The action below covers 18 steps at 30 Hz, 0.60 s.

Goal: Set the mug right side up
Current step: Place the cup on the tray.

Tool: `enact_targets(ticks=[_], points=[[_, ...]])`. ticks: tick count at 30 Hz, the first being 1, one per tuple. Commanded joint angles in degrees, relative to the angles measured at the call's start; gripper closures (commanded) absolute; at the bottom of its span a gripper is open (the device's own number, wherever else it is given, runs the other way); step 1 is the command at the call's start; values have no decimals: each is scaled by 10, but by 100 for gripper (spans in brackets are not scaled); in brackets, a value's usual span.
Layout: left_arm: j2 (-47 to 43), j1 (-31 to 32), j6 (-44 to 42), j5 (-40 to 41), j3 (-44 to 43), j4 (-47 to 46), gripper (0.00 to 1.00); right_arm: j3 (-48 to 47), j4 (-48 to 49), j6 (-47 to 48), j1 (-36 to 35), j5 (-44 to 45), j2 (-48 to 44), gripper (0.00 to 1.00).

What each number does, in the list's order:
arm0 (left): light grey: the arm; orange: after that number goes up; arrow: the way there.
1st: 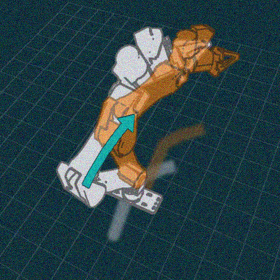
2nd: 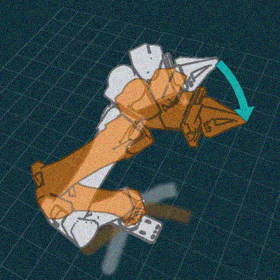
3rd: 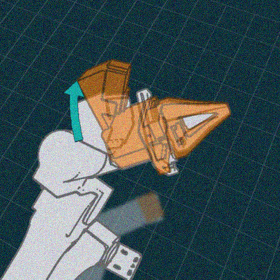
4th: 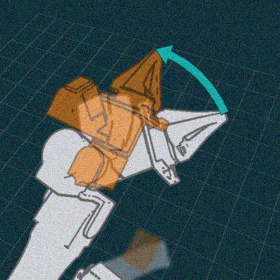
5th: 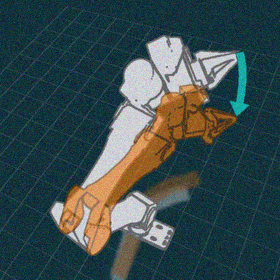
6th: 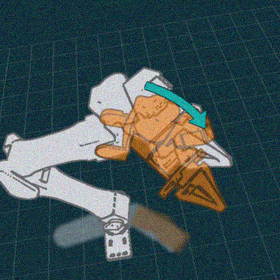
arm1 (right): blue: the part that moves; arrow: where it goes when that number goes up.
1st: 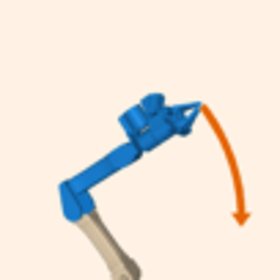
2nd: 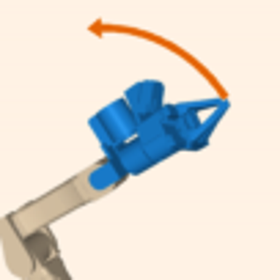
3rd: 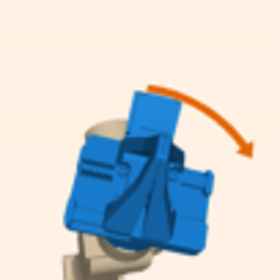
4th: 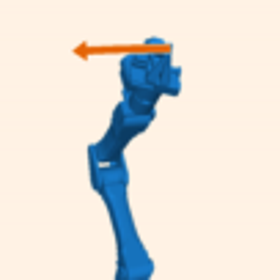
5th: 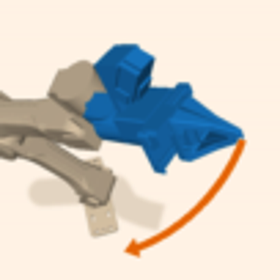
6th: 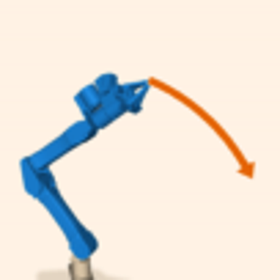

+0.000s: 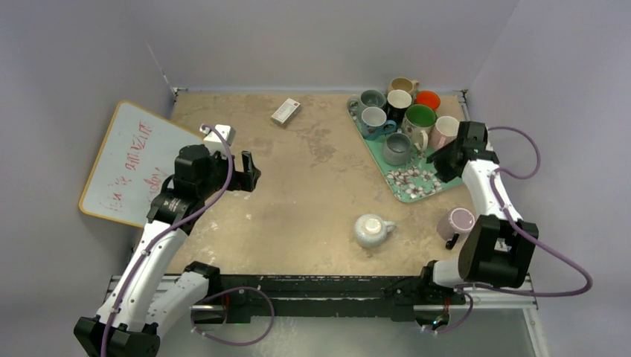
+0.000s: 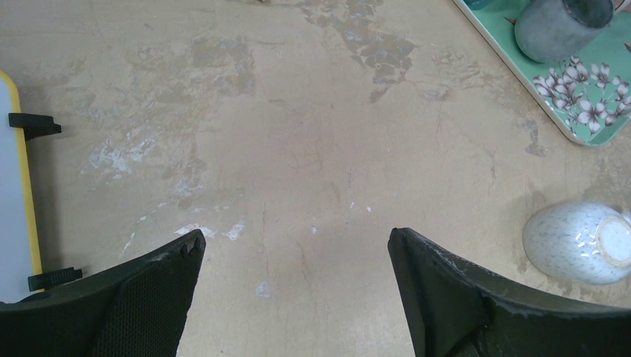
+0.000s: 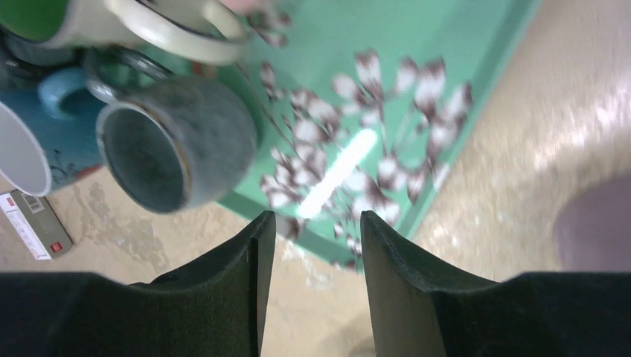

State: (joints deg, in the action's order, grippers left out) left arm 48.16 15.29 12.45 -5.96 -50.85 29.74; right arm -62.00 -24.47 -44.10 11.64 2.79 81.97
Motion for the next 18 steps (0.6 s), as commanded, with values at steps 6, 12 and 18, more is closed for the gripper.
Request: enact_targets(ticks=[6,12,18], points=[[-3,-2,2,-8,-14,-6,7,55,-153,-123,-19,-54,-107,52],[-2,-2,1,-13,-14,-6,7,83,-182,-132,-81,-63,-112,51],[-4,-2,0,-15,-15,-4,7,136,-170,-169,-112,-123,-95,53]])
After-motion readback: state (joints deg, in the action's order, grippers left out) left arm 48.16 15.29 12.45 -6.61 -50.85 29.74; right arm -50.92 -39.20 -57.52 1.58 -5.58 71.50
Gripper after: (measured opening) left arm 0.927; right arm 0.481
